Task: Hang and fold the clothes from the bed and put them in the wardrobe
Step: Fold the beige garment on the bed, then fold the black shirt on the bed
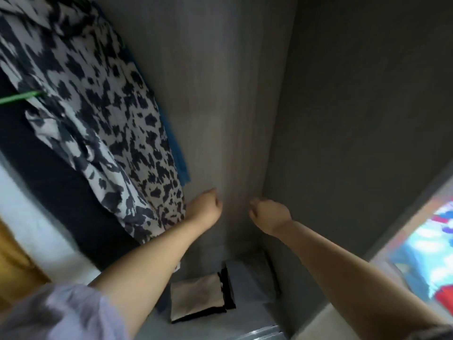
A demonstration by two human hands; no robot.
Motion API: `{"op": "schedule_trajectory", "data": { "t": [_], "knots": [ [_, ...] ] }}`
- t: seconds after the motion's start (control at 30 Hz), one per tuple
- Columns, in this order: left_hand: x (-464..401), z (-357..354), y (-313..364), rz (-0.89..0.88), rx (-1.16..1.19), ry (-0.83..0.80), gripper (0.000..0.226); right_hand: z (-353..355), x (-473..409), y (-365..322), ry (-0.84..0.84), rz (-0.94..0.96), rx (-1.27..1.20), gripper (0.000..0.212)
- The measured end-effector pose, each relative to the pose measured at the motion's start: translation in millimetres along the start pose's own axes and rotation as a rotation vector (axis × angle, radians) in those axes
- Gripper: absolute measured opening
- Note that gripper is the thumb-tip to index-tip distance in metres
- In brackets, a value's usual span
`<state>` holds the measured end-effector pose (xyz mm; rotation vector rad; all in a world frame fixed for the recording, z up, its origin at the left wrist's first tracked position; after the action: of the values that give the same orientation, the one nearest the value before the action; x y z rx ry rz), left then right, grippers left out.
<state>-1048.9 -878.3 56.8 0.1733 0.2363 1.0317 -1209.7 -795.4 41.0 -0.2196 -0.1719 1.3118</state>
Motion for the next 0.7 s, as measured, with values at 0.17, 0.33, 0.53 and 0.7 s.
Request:
{"op": "schedule_trajectory", "data": {
  "t": [0.17,0.33,0.53,0.7],
  "knots": [
    [32.5,7.8,55.3,-0.199,0.021,-0.046,0.029,21.1,85.5,16.0,0.122,-0.218,-0.06,0.037],
    [88.3,1.1,143.4,-0.469,0.047,-0.126,0.028,42.7,191.5,56.7,0.198,-0.435,-0.008,0.033],
    [178.8,-2.9,273.1,-0.8,0.079,-0.161,0.025,78.9,339.1,130.3,0.308,-0.728,-0.047,0.04],
    [248.1,-25.2,370.0,-0.941,0.103,-0.243,0.026,87.4,458.5,180.4,0.351,-0.864,-0.014,0.035]
  ]
}}
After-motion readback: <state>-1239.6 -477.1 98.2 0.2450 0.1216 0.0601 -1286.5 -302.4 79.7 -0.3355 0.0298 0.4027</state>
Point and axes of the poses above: each hand's wrist, its own x-axis away from the middle knuckle, its own z-axis out of the back of the hand, y = z × x, the point moved 4 cm from there along -x, towards the middle knuckle, and after that the axes turned 10 degrees about -x, right-handed, at the moved point
